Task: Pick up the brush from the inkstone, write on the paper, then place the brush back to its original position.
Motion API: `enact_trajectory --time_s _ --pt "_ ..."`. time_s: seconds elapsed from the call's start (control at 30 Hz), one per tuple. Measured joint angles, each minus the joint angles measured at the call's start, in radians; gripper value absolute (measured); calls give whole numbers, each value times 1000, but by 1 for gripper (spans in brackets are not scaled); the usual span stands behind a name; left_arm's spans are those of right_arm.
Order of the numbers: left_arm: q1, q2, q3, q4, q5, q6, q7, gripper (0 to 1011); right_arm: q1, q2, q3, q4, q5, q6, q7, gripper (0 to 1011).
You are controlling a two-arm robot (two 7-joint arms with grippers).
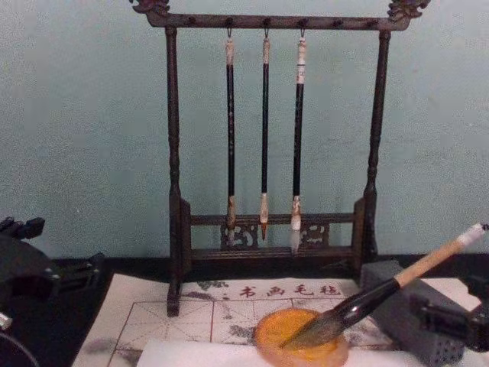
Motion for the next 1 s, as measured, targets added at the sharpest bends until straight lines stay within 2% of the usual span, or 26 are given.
enact_trajectory --time_s 1.0 --pt "0 0 0 0 0 0 0 1001 0 0 0 0 0 0 0 1002"
